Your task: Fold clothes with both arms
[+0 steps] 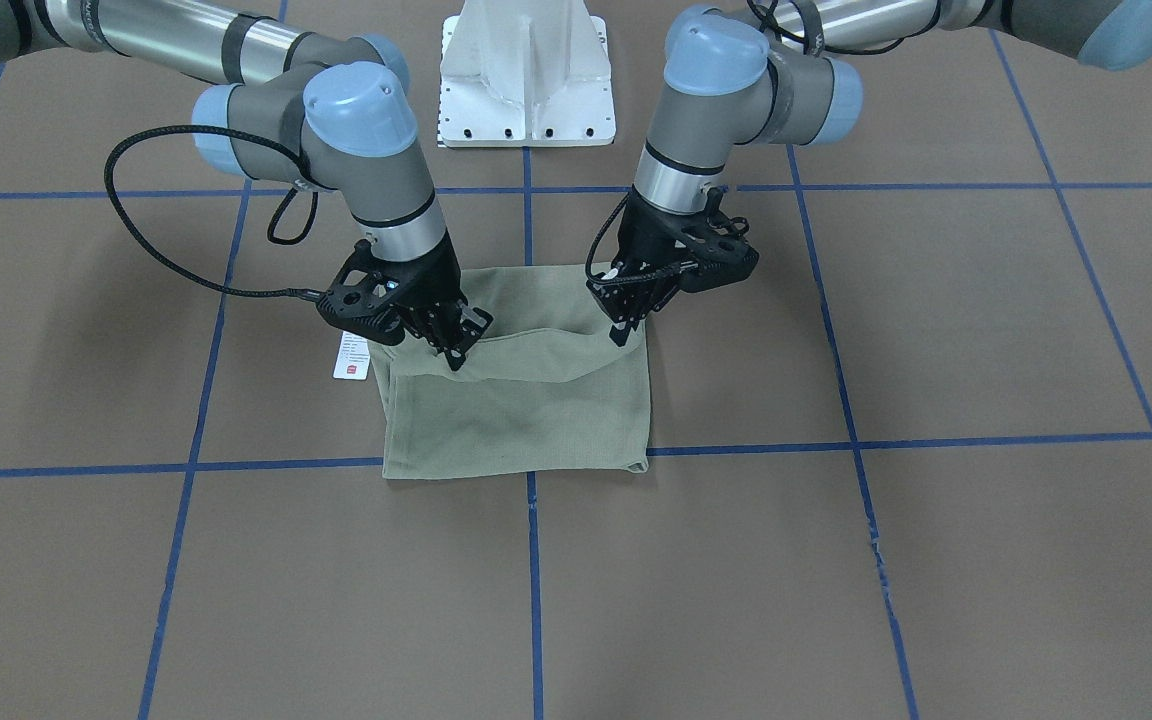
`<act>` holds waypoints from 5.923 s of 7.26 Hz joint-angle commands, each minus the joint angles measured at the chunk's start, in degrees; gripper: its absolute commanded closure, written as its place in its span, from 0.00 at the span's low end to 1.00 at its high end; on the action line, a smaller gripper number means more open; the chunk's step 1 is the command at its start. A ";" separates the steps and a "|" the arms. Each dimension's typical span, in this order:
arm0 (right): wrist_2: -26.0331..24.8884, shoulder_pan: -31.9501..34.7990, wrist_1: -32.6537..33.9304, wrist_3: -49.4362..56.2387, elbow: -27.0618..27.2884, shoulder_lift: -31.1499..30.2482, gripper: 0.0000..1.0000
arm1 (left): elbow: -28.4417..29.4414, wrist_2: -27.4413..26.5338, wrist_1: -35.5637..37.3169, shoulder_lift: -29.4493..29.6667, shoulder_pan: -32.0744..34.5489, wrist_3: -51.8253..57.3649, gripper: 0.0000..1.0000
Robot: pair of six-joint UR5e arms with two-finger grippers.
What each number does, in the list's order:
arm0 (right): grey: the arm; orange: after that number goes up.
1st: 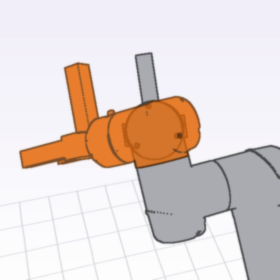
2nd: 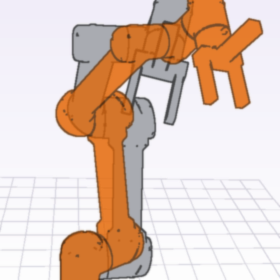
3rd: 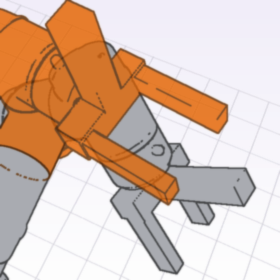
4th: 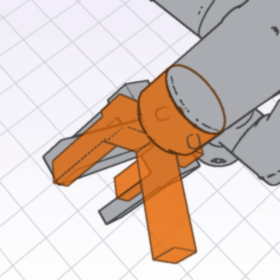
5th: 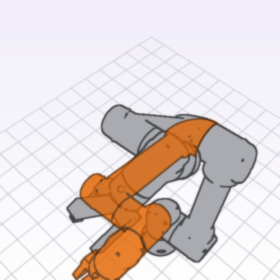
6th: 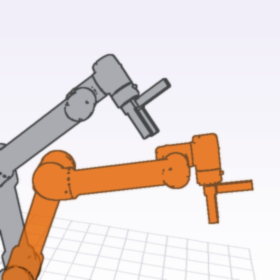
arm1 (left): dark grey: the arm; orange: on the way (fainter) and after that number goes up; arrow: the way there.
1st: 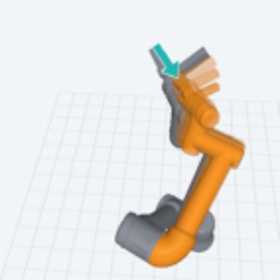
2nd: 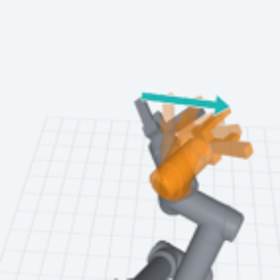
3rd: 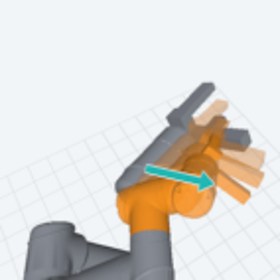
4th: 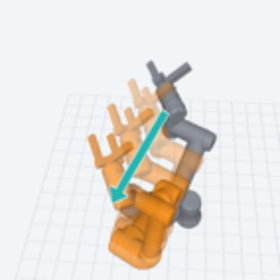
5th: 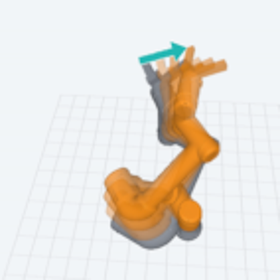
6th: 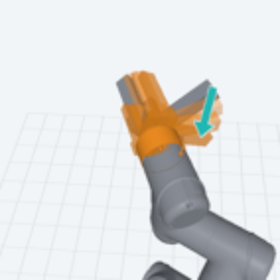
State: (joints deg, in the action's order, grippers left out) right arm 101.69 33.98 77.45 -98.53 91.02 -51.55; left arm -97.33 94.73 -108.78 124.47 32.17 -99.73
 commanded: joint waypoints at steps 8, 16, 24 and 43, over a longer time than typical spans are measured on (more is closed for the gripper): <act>20.01 23.97 -4.41 33.38 -13.42 -1.31 0.00 | 9.22 15.63 -6.62 -1.64 21.31 29.33 0.00; 33.95 56.28 21.18 109.16 -6.57 -26.98 0.00 | -5.23 32.36 0.50 -37.18 53.61 99.19 0.00; 35.07 57.34 16.77 103.45 0.74 -41.69 0.00 | -7.89 35.09 22.66 -40.89 53.43 103.92 0.00; 34.63 57.34 16.68 103.45 4.34 -43.11 0.00 | -4.80 35.18 17.99 -40.71 53.43 97.36 0.00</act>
State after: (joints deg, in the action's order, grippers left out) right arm 136.32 91.32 94.13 4.92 95.43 -94.62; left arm -102.32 129.90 -90.62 83.76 85.61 -2.37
